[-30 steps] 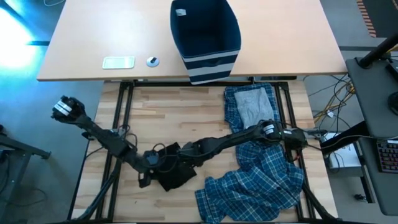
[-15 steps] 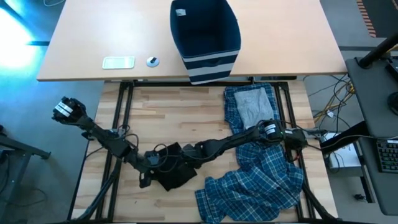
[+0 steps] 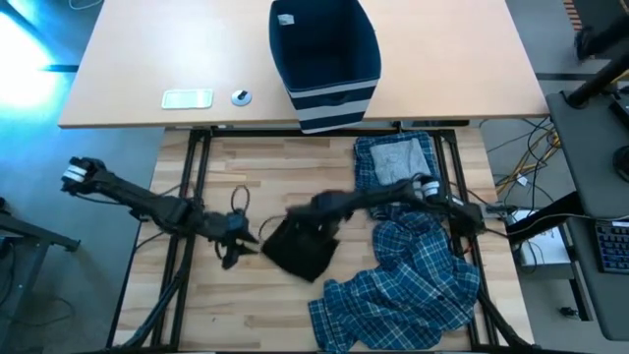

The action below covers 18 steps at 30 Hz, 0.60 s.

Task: Fold Laundry from Bin
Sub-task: Stack the black boxer on top of the gray shirt

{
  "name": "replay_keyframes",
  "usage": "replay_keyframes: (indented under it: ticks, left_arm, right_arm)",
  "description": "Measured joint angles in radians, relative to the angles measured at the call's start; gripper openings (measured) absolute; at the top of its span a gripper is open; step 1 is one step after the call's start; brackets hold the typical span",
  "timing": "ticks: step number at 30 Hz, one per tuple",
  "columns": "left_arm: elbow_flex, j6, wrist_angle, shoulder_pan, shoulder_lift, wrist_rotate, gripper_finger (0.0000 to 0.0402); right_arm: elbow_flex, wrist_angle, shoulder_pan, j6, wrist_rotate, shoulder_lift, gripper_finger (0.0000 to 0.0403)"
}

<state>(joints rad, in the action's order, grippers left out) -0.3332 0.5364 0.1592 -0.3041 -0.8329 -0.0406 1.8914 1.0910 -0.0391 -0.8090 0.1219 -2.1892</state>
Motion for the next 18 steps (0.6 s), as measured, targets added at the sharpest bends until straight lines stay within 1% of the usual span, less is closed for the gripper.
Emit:
replay_keyframes:
  ticks: [3,8,9,11,14,18]
  left_arm:
    - [0.001,-0.055,-0.047,0.115,-0.001,-0.016,0.0152]
    - [0.001,-0.132,-0.211,0.317,-0.052,0.072,0.0152]
    - [0.001,-0.135,-0.25,0.35,-0.064,0.083,0.0152]
    - [0.0,-0.136,-0.307,0.406,-0.086,0.107,0.0152]
    - [-0.02,-0.146,-0.342,0.451,-0.128,0.164,0.0152]
    - [-0.05,-0.174,-0.334,0.458,-0.196,0.183,0.0152]
  right_arm:
    - [0.0,0.165,0.047,0.081,0.009,0.03,0.0011]
    - [-0.001,0.329,0.123,0.151,0.009,0.092,0.001]
    - [-0.001,0.363,0.137,0.155,-0.004,0.106,0.001]
    - [-0.002,0.412,0.164,0.157,-0.067,0.129,0.001]
    - [-0.02,0.46,0.212,0.16,-0.144,0.168,0.001]
    - [-0.086,0.475,0.307,0.177,-0.222,0.244,0.001]
